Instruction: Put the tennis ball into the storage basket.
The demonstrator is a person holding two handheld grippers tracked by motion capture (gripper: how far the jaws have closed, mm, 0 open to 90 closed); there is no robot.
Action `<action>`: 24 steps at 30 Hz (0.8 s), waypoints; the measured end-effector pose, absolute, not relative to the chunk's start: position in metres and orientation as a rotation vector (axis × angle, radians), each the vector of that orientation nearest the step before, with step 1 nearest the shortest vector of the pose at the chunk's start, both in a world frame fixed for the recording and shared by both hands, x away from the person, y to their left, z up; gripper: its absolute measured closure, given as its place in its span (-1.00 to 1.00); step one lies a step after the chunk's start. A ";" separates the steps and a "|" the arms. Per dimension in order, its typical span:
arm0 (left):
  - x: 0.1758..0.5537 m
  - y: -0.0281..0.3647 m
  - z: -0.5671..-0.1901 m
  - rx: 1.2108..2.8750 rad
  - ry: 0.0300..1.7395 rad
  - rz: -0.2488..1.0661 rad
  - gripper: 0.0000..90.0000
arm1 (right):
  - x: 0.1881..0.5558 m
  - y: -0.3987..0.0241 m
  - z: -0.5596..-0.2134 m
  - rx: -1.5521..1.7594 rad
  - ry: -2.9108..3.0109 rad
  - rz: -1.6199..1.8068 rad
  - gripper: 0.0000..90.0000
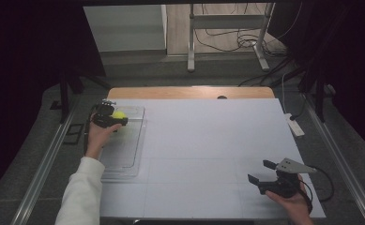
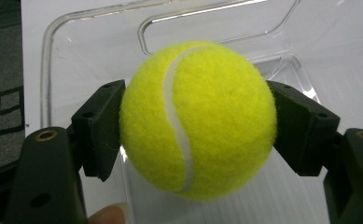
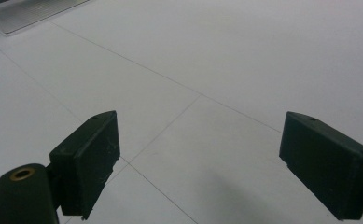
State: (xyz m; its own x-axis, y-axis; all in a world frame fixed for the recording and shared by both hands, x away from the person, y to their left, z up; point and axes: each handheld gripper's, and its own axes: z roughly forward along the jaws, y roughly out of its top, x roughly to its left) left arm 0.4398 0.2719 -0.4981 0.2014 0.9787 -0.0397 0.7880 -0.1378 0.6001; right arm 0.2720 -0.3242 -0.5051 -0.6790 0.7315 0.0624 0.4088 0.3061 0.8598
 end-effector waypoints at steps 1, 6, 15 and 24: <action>0.440 0.272 -0.498 1.987 1.637 0.504 -0.41 | 0.272 -0.324 -0.505 1.024 2.238 1.320 -0.72; 0.441 0.270 -0.500 2.009 1.641 0.511 -0.42 | 0.272 -0.324 -0.505 1.025 2.240 1.319 -0.72; 0.443 0.268 -0.503 2.055 1.648 0.529 -0.42 | 0.272 -0.324 -0.506 1.025 2.240 1.319 -0.72; 0.443 0.267 -0.504 2.069 1.641 0.540 -0.46 | 0.272 -0.324 -0.506 1.025 2.241 1.319 -0.72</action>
State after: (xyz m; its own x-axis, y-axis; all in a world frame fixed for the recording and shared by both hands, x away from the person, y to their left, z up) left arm 0.4431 0.2667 -0.5035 0.2183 0.9754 0.0296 0.8024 -0.1967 0.5634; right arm 0.2724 -0.3243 -0.5056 -0.6796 0.7308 0.0637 0.4105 0.3069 0.8587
